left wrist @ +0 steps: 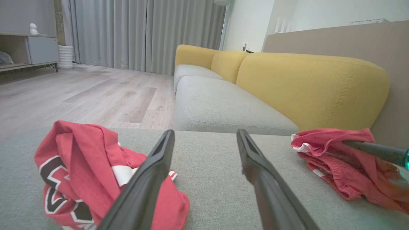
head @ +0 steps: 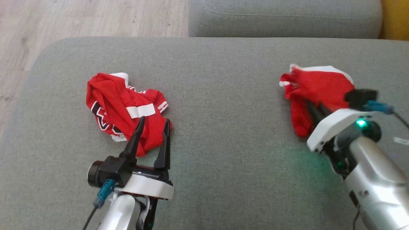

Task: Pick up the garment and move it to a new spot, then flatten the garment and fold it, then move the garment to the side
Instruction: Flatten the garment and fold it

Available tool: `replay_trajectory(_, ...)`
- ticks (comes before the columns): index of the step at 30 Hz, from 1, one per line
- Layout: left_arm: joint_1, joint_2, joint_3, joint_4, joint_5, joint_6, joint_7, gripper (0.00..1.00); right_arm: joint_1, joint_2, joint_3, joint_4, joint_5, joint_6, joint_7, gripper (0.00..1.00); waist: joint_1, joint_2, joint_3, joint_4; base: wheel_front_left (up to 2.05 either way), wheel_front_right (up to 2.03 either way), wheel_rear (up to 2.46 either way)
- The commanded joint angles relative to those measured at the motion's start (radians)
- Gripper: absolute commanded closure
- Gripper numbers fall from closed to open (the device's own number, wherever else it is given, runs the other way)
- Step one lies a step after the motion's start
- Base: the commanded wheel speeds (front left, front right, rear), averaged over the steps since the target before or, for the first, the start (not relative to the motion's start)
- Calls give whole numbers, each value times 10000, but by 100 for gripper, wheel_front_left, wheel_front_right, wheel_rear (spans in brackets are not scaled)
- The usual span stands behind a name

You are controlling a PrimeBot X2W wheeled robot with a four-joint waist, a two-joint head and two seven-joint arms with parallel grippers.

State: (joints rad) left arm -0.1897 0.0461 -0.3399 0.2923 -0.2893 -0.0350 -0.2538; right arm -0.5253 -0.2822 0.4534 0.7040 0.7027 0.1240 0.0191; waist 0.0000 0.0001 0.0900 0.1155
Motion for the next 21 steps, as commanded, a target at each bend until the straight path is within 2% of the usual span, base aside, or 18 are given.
replay_trajectory(1, -209, 41, 352, -256, 40, 22, -80, 0, -211, -153, 335, -240, 30, 67, -7, 100, 0, -1, 9, 6, 0, 0, 0)
replay_trajectory(4, -192, 41, 342, -230, 35, 34, -80, 0, -147, -311, 1141, 8, 56, 67, 307, 100, 0, -1, 7, -16, 0, 0, 0)
replay_trajectory(5, -187, 41, 337, -211, 31, 31, -80, 0, -150, -381, 1461, 57, -26, 67, 382, 77, 0, -1, -5, -37, 0, 0, 0)
replay_trajectory(6, -200, 41, 351, -189, 32, 31, -80, 0, -154, -419, 1643, 102, -11, 67, 352, 0, 0, -1, -20, -65, 0, 0, 0)
replay_trajectory(10, -280, 76, 571, -183, 41, 62, -80, 0, -199, -476, 2137, 179, 200, 67, 238, 0, 0, -1, -138, -290, 0, 0, 0)
replay_trajectory(15, -338, 112, 783, -248, 81, 35, -80, 0, -453, -361, 1071, 78, 1119, 67, -431, 0, 0, -1, -375, -624, 0, 0, 0)
replay_trajectory(21, -324, 106, 1092, -484, 88, 60, -80, 0, -588, -529, 58, -361, 534, 67, -1460, 0, 0, -1, -591, -989, 0, 0, 0)
